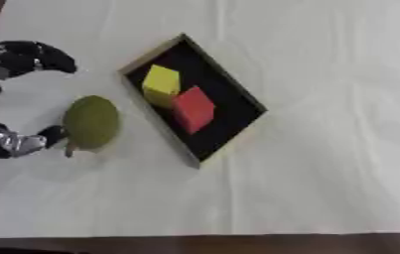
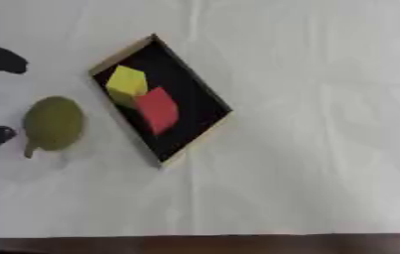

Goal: Pick up objects on the table and place them in the box.

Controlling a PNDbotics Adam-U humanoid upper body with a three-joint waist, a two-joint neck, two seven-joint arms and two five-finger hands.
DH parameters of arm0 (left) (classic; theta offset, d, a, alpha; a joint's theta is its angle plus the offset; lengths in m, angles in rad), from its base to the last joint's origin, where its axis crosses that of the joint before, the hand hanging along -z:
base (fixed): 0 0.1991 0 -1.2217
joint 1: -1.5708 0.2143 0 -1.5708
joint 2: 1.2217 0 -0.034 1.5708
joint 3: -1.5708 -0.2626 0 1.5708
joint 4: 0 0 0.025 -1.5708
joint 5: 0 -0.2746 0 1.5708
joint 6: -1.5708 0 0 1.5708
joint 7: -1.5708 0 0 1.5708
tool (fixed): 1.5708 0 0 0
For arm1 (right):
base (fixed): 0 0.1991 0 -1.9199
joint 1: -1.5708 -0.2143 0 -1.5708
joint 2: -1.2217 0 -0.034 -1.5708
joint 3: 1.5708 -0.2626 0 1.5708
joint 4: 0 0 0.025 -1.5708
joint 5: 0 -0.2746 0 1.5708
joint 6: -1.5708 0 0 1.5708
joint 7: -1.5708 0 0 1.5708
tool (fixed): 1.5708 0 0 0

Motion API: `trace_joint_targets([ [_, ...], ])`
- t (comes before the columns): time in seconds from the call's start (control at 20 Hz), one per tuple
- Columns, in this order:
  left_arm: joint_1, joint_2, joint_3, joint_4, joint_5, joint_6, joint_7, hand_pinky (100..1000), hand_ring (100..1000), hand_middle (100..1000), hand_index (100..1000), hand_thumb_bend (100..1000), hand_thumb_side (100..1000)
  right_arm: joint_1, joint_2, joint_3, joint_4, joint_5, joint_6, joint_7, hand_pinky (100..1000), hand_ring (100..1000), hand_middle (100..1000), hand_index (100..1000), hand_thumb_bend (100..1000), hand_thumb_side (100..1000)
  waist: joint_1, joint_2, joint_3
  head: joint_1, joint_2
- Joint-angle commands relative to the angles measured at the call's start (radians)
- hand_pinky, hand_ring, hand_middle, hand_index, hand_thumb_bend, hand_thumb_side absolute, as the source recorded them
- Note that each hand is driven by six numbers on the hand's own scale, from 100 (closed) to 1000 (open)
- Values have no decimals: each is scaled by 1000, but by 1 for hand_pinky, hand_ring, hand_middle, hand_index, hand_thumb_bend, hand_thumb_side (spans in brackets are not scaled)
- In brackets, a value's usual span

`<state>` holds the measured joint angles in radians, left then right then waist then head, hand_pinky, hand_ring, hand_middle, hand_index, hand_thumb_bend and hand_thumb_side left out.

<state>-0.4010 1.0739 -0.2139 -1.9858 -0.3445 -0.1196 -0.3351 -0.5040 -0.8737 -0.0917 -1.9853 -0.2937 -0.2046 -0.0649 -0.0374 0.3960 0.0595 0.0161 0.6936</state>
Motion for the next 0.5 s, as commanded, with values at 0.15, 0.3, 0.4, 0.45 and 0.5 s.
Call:
trace_joint_targets([
  [0.15,-39,12,-37,-14,-18,56,-55,829,829,842,914,372,563,-7,-11,-11,-15,3,6,11,973,826,670,758,100,528,6,-16,-5,12,-1],
  [0.3,-63,-1,-65,-14,-32,107,-62,819,823,835,910,376,561,-9,-4,-11,-15,1,13,17,974,826,669,757,100,530,8,-14,-7,14,-1],
  [0.4,-76,-11,-81,-14,-44,127,-68,817,822,807,906,378,561,-12,0,-11,-15,0,15,21,974,825,669,756,100,530,9,-14,-8,15,0],
  [0.45,-81,-15,-88,-14,-52,136,-72,817,821,800,904,377,560,-14,2,-11,-15,-1,15,22,974,825,669,756,100,530,9,-13,-9,15,0],
  [0.5,-84,-19,-95,-14,-61,145,-81,817,821,790,904,376,563,-16,3,-12,-15,-2,15,23,975,825,668,756,100,530,9,-13,-10,15,-1],
])
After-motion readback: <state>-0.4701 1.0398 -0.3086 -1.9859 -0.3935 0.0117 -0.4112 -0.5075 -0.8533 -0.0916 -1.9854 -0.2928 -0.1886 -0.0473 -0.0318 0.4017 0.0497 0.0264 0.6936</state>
